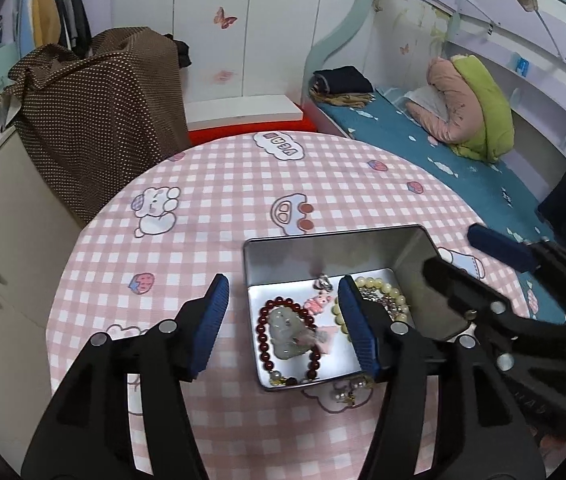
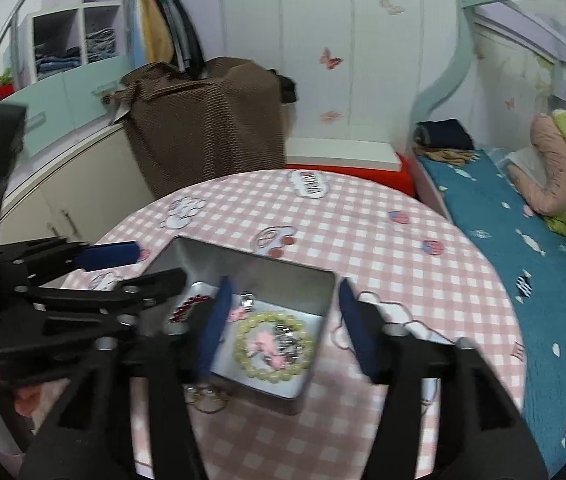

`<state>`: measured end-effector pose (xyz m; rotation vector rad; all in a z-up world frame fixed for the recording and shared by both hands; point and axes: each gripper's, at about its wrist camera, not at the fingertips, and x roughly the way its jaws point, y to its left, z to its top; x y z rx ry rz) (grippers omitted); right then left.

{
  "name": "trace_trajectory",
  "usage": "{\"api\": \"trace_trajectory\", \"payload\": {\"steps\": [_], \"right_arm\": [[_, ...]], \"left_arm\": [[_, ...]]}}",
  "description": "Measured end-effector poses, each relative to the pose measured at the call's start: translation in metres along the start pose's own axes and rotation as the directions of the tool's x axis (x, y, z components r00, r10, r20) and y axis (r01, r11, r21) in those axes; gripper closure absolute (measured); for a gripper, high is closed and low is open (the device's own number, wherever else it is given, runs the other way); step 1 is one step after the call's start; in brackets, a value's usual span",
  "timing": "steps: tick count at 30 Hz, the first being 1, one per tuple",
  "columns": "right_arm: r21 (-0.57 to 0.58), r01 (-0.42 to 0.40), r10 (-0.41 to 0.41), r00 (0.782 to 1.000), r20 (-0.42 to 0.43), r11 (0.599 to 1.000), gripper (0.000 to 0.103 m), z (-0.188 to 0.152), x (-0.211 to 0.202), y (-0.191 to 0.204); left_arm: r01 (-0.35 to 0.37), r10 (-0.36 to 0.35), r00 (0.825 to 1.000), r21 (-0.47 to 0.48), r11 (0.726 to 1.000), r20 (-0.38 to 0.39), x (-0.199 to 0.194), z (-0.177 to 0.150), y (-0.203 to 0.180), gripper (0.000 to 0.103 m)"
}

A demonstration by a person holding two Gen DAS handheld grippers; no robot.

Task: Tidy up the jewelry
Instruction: 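Lower the pink charm and keychain into the tin box and open both tools, then withdraw both tools from the tin box toward the pearl earrings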

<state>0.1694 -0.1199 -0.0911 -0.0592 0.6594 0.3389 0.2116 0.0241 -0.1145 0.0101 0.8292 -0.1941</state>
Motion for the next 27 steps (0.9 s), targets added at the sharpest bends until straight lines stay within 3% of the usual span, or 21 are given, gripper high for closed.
{"api": "trace_trajectory", "payload": {"steps": [16, 27], "right_arm": [[0.043, 0.019, -0.019, 1.000, 0.004, 0.999, 0.037, -0.004, -0.013, -0.006], [0.072, 0.078, -0.078, 0.997, 0.000, 0.994, 0.017, -0.017, -0.025, -0.012]], "left_arm": [[-0.012, 0.011, 1.000, 0.008, 1.000, 0.010, -0.014, -0.007, -0.002, 0.033], [-0.030, 0.030, 1.000, 0.001, 1.000, 0.007, -0.027, -0.025, 0.000, 0.018]]}}
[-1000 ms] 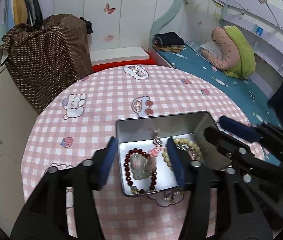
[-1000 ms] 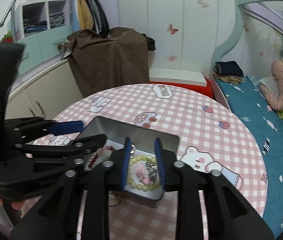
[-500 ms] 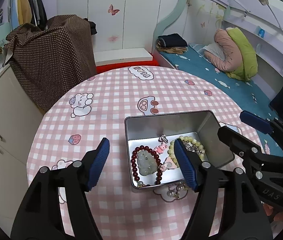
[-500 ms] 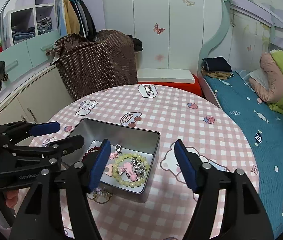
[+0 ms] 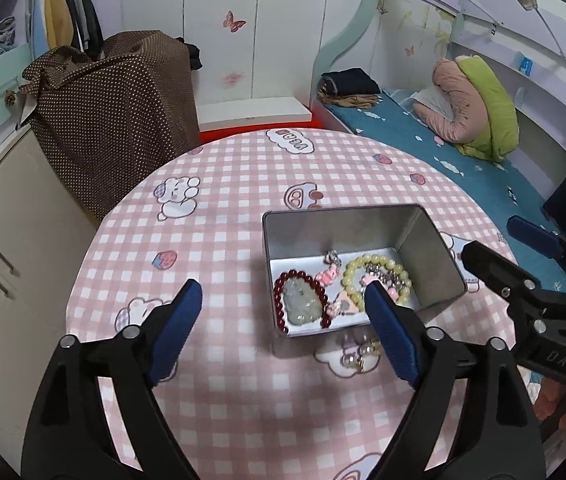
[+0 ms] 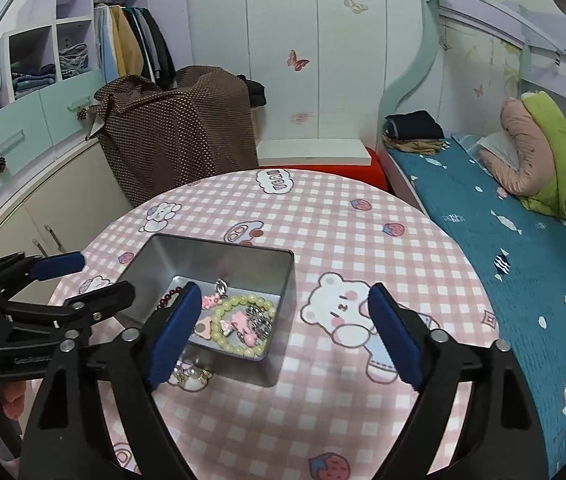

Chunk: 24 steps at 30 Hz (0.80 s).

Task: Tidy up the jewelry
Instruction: 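Withdraw both tools from the tin box toward the pearl earrings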

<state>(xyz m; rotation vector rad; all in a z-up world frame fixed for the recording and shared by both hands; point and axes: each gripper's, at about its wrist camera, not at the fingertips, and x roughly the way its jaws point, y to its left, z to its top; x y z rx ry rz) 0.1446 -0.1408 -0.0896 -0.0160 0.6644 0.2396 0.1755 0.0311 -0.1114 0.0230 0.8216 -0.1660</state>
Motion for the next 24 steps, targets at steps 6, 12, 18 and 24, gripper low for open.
{"api": "trace_trajectory", "payload": {"steps": [6, 12, 18, 24], "right_arm": [[-0.002, 0.043, -0.043, 0.999, -0.017, 0.999, 0.009, -0.012, -0.006, -0.003], [-0.008, 0.062, -0.063, 0.997, -0.037, 0.998, 0.008, -0.028, -0.011, -0.004], [0.006, 0.070, -0.070, 0.996, -0.059, 0.998, 0.008, -0.040, -0.013, -0.009], [0.012, 0.079, -0.078, 0.993, -0.088, 0.997, 0.008, -0.050, -0.011, -0.013]], "left_arm": [[-0.002, 0.002, 1.000, -0.006, 1.000, -0.016, -0.007, -0.015, 0.002, 0.013], [-0.009, 0.009, 0.999, -0.010, 1.000, -0.052, -0.006, -0.034, -0.002, 0.013], [0.001, -0.001, 0.997, -0.003, 1.000, -0.081, 0.002, -0.045, -0.012, 0.013], [0.003, -0.002, 0.994, 0.013, 1.000, -0.108, 0.017, -0.049, -0.025, 0.014]]}}
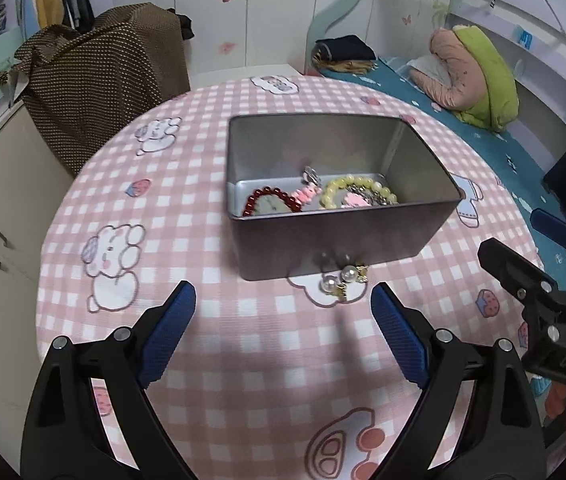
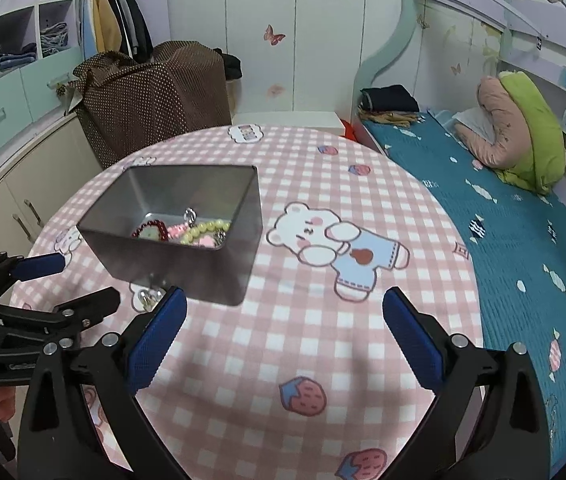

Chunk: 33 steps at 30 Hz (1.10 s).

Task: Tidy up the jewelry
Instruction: 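Withdraw both tools from the tin box toward the pearl earrings, then grasp a pearl earring with the left tool while the right tool grasps the other earring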

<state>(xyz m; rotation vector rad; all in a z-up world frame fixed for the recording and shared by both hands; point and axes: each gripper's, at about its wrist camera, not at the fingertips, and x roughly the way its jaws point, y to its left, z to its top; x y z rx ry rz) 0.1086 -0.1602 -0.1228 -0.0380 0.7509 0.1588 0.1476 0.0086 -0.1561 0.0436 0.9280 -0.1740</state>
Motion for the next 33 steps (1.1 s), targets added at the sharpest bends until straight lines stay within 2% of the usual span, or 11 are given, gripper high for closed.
{"api": "trace_trajectory", "payload": {"steps": [1, 10, 13, 15, 17, 20, 25, 33], "right_arm": [[0.001, 0.000, 0.000, 1.000, -0.002, 1.000, 0.008, -0.001, 0.001, -0.001], [0.007, -0.011, 0.012, 0.999, -0.031, 1.000, 0.008, -0.007, 0.010, -0.001], [0.002, -0.028, 0.028, 0.999, -0.038, 1.000, 0.008, -0.008, 0.014, 0.002], [-0.003, -0.040, 0.040, 0.999, -0.037, 0.999, 0.008, -0.008, 0.016, 0.004], [-0.010, -0.061, 0.060, 0.998, -0.034, 0.998, 0.008, -0.008, 0.016, 0.008], [-0.029, -0.082, 0.081, 0.996, -0.036, 0.996, 0.008, -0.009, 0.016, 0.014], [-0.027, -0.093, 0.092, 0.995, -0.045, 0.995, 0.009, -0.010, 0.019, 0.016], [-0.022, -0.111, 0.109, 0.993, -0.049, 0.994, 0.015, -0.009, 0.021, 0.020]], "left_arm": [[0.000, 0.000, 1.000, 0.001, 1.000, -0.003, 0.002, 0.000, -0.001, 0.014], [-0.007, 0.008, 0.998, 0.025, 1.000, -0.056, 0.029, -0.004, -0.007, 0.044], [-0.011, 0.013, 0.999, 0.045, 0.999, -0.041, 0.031, -0.004, -0.009, 0.055], [-0.009, 0.011, 0.999, 0.051, 0.999, -0.035, 0.032, -0.004, -0.009, 0.058], [0.009, -0.008, 1.000, 0.057, 0.998, -0.025, 0.033, -0.004, -0.011, 0.077], [0.063, -0.061, 0.998, 0.073, 0.995, -0.023, 0.034, -0.004, -0.014, 0.093], [0.097, -0.095, 0.995, 0.060, 0.993, -0.031, 0.033, -0.004, -0.013, 0.093], [0.089, -0.088, 0.996, 0.031, 0.996, -0.008, 0.018, -0.009, 0.001, 0.094]]}}
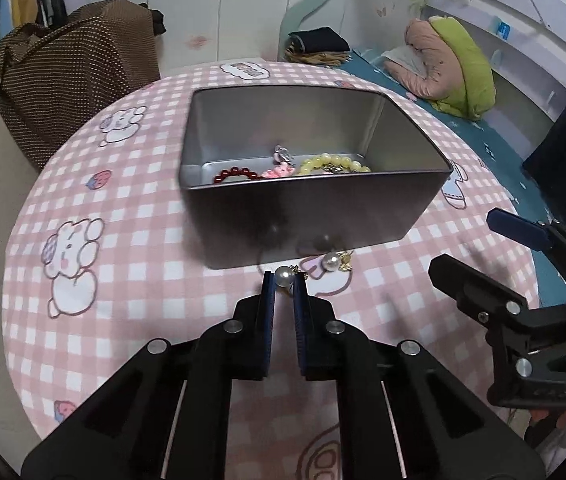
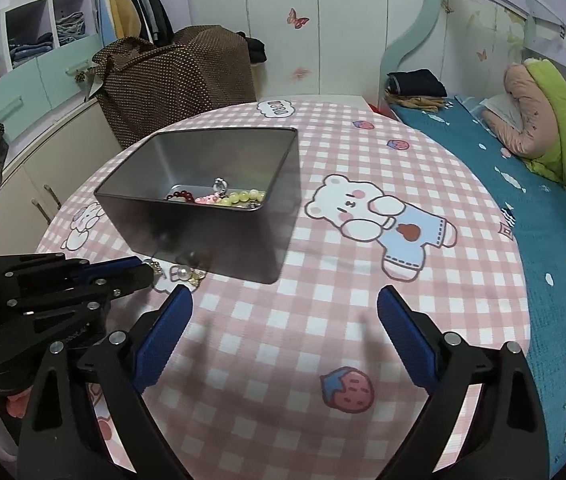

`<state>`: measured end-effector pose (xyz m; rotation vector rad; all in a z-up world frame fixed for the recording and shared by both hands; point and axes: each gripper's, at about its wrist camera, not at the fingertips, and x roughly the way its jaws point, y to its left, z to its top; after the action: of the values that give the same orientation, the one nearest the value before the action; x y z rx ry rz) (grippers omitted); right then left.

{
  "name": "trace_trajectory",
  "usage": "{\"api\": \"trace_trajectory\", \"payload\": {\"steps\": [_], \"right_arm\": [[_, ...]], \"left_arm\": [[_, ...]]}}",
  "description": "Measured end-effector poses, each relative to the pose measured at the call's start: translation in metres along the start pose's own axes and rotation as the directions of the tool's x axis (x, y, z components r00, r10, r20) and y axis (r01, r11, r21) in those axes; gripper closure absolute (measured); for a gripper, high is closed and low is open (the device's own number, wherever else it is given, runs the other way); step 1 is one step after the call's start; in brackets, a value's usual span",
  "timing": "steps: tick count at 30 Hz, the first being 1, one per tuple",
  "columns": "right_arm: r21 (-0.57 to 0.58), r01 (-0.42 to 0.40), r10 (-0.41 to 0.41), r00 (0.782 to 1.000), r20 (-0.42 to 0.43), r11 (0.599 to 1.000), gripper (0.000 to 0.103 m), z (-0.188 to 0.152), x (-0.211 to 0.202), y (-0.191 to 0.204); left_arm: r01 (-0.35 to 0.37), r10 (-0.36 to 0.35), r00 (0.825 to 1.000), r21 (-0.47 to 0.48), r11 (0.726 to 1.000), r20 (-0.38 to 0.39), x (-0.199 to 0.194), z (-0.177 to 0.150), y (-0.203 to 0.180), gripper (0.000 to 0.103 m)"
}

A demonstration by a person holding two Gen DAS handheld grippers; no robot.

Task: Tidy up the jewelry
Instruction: 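Grasp a pearl earring with the left tool while the right tool grasps the other earring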

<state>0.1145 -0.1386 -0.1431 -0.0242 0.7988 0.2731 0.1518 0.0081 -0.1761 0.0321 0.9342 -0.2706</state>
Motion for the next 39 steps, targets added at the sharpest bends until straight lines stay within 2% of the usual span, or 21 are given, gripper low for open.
{"api": "trace_trajectory", "payload": {"steps": [2, 6, 9, 11, 16, 17, 19, 20, 28, 30, 38, 39], "right_arm": [[-0.018, -0.016, 0.016, 1.000, -0.009, 1.000, 0.020, 0.001, 0.004, 0.008], [-0.047, -0.061, 0.060, 0.998, -0.025, 0.997, 0.039, 0.003, 0.013, 0.030], [-0.079, -0.056, 0.053, 0.998, -0.040, 0.995, 0.048, 0.005, 0.023, 0.044], [-0.076, -0.067, 0.063, 0.996, -0.055, 0.995, 0.053, 0.006, 0.030, 0.050], [-0.063, -0.016, 0.010, 0.996, -0.093, 0.998, 0.058, 0.009, 0.046, 0.059], [-0.067, -0.020, 0.013, 0.995, -0.094, 0.998, 0.066, 0.009, 0.047, 0.061], [-0.091, 0.008, -0.017, 0.995, -0.094, 0.996, 0.073, 0.009, 0.048, 0.065], [-0.103, 0.025, -0.034, 0.995, -0.093, 0.994, 0.084, 0.010, 0.049, 0.067], [-0.087, 0.012, -0.019, 0.996, -0.084, 0.996, 0.089, 0.006, 0.040, 0.065], [-0.080, 0.003, -0.009, 0.997, -0.073, 0.997, 0.100, 0.007, 0.033, 0.063], [-0.075, -0.009, 0.008, 1.000, -0.021, 0.997, 0.101, 0.010, 0.010, 0.052], [-0.082, -0.007, 0.005, 1.000, -0.027, 0.997, 0.097, 0.010, 0.010, 0.052]], "left_arm": [[-0.006, 0.006, 1.000, -0.007, 1.000, 0.003, -0.004, -0.002, 0.005, 0.094], [-0.028, 0.029, 1.000, -0.036, 0.999, 0.012, -0.012, -0.007, 0.019, 0.094], [-0.039, 0.040, 0.999, -0.055, 0.998, 0.018, -0.018, -0.011, 0.030, 0.094], [-0.038, 0.039, 0.999, -0.066, 0.997, 0.024, -0.021, -0.013, 0.038, 0.094], [-0.048, 0.049, 0.999, -0.077, 0.996, 0.023, -0.022, -0.015, 0.049, 0.093], [-0.037, 0.039, 0.999, -0.078, 0.996, 0.025, -0.022, -0.015, 0.050, 0.093], [-0.025, 0.027, 0.999, -0.076, 0.997, 0.031, -0.022, -0.015, 0.050, 0.093], [-0.017, 0.020, 0.999, -0.076, 0.997, 0.032, -0.022, -0.015, 0.051, 0.093], [0.013, -0.010, 0.999, -0.058, 0.998, 0.051, -0.027, -0.011, 0.044, 0.093], [0.015, -0.011, 0.998, -0.054, 0.998, 0.062, -0.031, -0.010, 0.040, 0.093], [0.016, -0.013, 0.994, -0.027, 0.999, 0.106, -0.047, 0.000, 0.025, 0.093], [0.013, -0.010, 0.994, -0.027, 1.000, 0.106, -0.047, 0.001, 0.025, 0.093]]}}
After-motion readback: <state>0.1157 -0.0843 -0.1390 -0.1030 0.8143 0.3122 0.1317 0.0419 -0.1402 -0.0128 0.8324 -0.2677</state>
